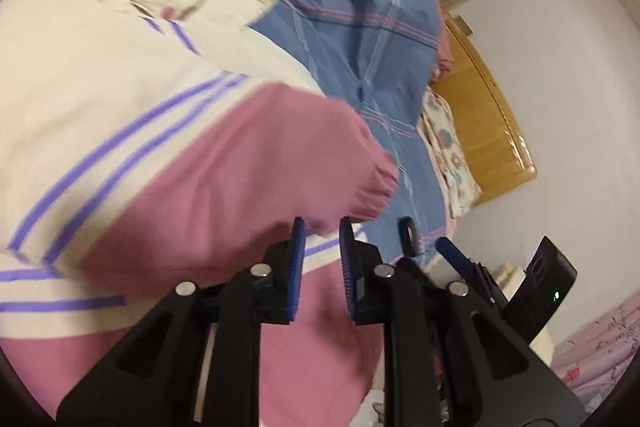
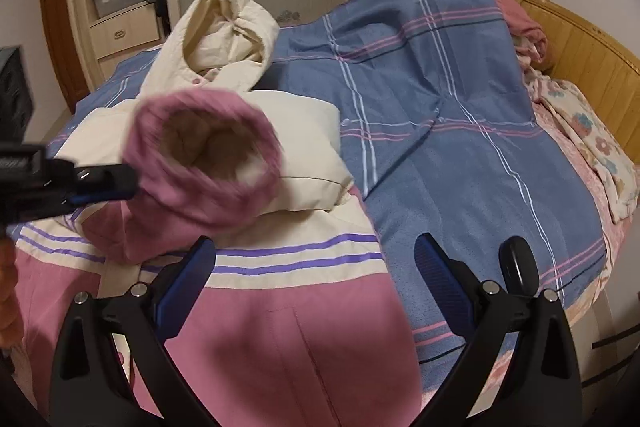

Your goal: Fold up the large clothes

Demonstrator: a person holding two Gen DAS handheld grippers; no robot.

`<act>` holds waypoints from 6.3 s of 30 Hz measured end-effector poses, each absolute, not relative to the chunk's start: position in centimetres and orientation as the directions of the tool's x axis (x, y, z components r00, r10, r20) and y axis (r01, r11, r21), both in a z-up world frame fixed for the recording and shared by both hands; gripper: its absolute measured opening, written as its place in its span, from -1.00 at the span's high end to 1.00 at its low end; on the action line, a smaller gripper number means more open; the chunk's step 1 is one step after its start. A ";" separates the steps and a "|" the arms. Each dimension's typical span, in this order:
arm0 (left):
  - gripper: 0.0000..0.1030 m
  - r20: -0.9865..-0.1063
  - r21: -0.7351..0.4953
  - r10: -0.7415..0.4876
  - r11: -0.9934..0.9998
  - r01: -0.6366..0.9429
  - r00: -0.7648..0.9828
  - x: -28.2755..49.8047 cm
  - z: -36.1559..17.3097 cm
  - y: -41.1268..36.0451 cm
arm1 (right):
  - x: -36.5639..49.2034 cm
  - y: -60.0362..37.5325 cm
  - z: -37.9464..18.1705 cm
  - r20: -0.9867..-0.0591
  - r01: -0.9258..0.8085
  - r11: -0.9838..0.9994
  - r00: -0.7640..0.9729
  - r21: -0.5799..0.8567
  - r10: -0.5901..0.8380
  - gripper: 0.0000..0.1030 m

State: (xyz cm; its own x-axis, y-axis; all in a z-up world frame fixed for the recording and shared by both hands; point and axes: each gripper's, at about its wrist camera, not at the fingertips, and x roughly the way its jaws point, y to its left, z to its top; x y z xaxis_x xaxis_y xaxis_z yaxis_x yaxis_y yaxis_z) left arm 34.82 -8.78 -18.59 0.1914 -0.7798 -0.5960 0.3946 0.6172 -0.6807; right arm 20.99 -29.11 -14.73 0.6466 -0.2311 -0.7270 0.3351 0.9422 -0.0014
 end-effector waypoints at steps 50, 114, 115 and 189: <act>-0.23 -0.703 -0.293 -0.119 0.947 -0.132 0.701 37.7 -14.8 7.4 | 29.2 -34.5 -14.9 -0.703 0.238 0.874 0.695 0.423 0.151 -0.72; -0.44 -0.813 -0.025 0.037 0.995 -0.098 0.582 43.9 -23.3 0.5 | 40.3 -21.3 -23.5 -0.797 0.229 0.973 0.587 -0.006 -0.144 -0.35; -0.45 -0.820 -0.027 0.039 0.994 -0.107 0.571 44.4 -23.8 0.5 | 40.5 -21.2 -23.6 -0.799 0.228 0.973 0.583 -0.016 -0.150 -0.38; -0.62 -0.867 -0.030 -0.062 0.997 0.073 0.494 23.9 -24.8 6.5 | 14.2 -28.3 -22.7 -0.862 0.098 0.991 0.507 0.093 0.031 -0.58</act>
